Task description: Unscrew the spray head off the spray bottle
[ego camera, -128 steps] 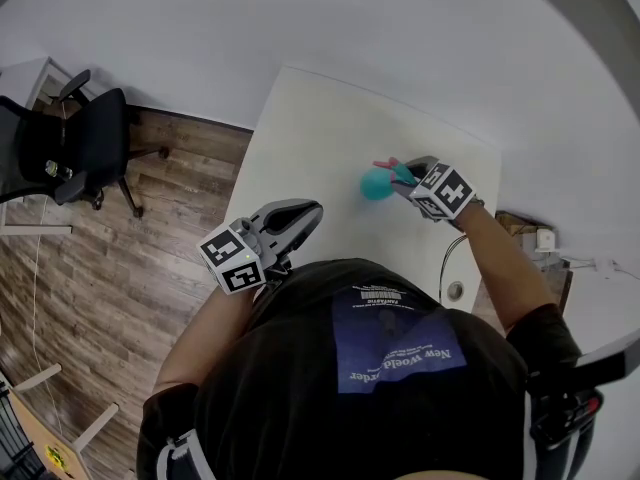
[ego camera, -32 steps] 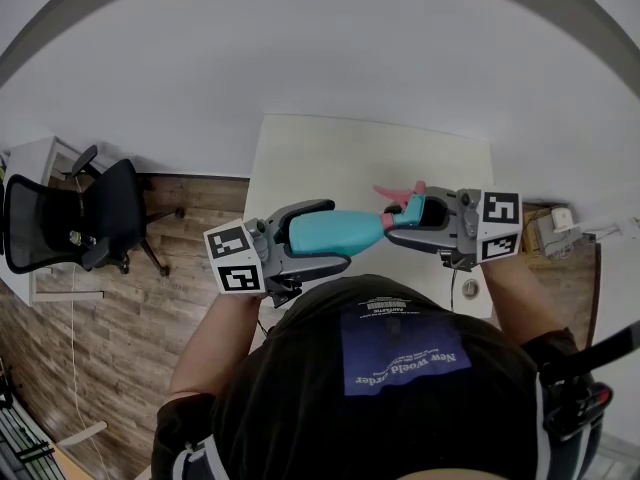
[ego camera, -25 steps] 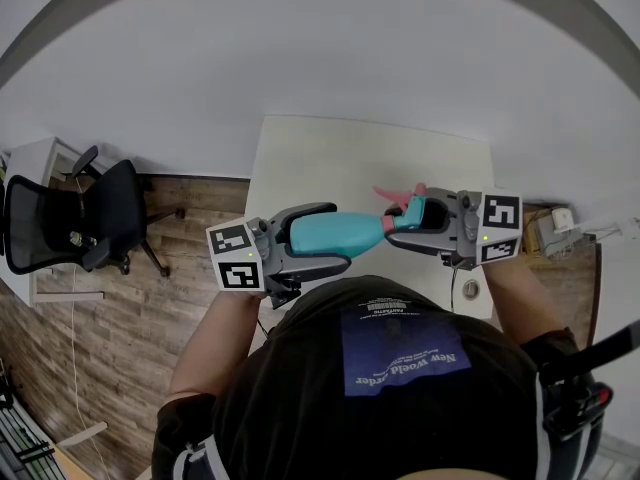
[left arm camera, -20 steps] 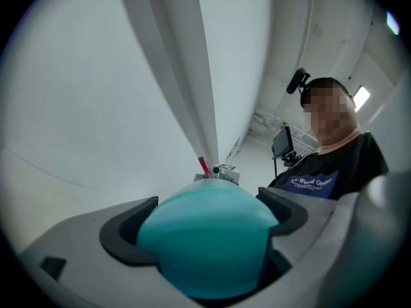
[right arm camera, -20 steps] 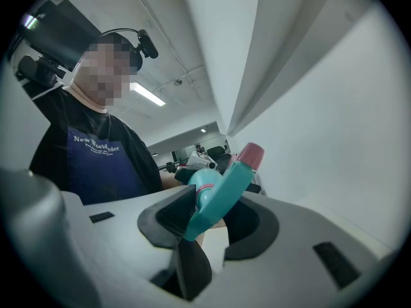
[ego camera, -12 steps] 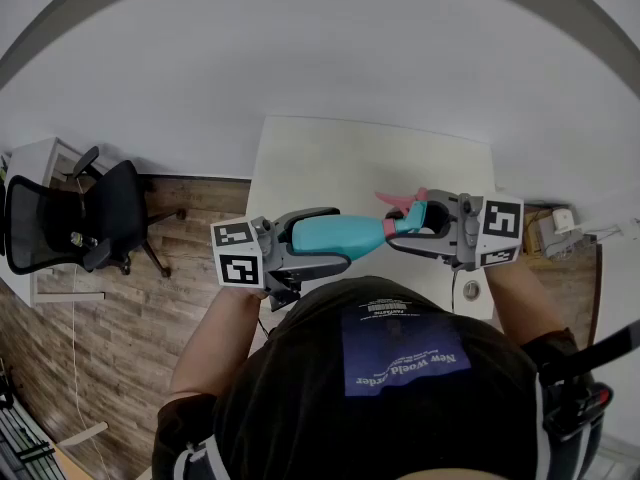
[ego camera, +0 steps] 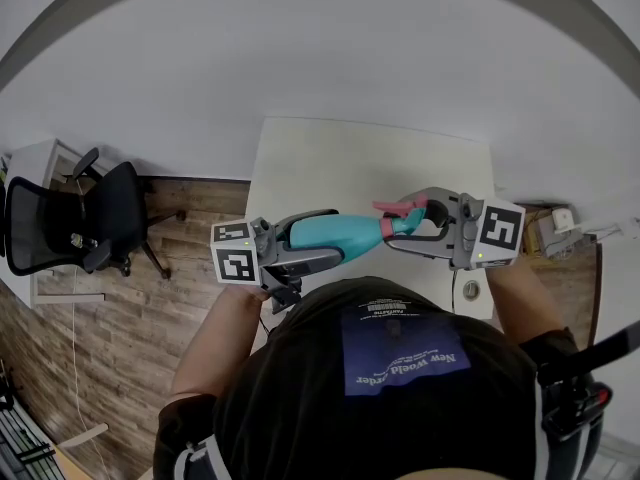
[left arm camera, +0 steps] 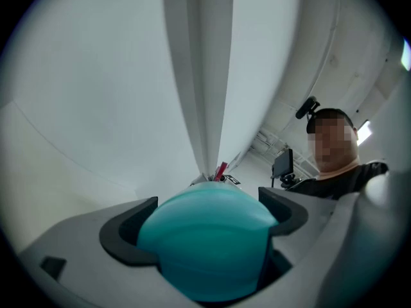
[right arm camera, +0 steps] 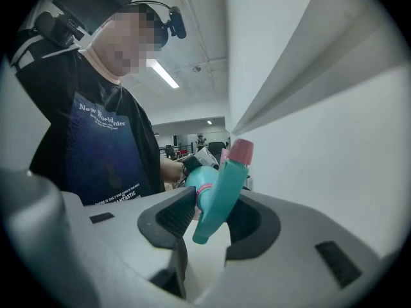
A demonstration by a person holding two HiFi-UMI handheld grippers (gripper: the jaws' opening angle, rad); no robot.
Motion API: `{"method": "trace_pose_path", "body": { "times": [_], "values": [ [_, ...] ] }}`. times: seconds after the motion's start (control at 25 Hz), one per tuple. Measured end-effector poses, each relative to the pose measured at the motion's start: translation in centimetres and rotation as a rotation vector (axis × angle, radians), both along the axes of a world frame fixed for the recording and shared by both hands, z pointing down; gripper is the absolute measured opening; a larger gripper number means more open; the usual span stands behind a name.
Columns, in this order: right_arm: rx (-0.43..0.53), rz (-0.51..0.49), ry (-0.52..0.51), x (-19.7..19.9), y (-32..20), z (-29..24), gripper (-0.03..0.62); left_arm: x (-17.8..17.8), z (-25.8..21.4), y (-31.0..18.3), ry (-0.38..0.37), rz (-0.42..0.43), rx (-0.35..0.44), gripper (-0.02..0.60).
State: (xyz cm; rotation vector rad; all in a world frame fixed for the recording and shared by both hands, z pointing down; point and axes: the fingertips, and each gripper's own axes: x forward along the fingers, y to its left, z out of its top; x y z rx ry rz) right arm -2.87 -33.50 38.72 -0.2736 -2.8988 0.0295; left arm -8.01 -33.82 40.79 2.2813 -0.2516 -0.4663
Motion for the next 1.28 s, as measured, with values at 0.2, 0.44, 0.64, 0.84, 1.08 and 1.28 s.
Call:
{"method": "trace_pose_path", "body": {
  "times": [0.2, 0.44, 0.64, 0.84, 1.08, 1.28],
  "values": [
    [-0.039, 0.028, -0.033, 0.2, -0.2, -0.4, 0.124, -0.3, -0.2, 0.3, -0.025, -0.041, 0.066, 0.502],
    [-0.122, 0.063, -0.050, 0.8, -0.8, -0.2, 0.126, -1.1, -0.3, 0.2, -0.079, -0.101, 0.159, 0.502],
    [-0.317, 0.063, -0.072, 2.6, -1.6, 0.3, 0.188, -1.1, -1.2, 0.2, -0.174, -0.158, 0.304, 0.502],
    [-0.633, 0.030, -0.147, 4.9, -2.4, 1.2, 0.253, -0.8, -1.5, 0.8, -0.299, -0.204, 0.485, 0.502],
    [-1.017, 0.000, -0.246, 6.9, -3.3, 2.8, 0.264, -0.2, -2.7, 2.3, -0.413, -0.235, 0.720, 0.502],
    [-1.222, -0.047, -0.306, 6.7, -3.8, 3.5, 0.264, 0.3, -2.3, 3.2, -0.545, -0.191, 0.872, 0.502]
  ]
}}
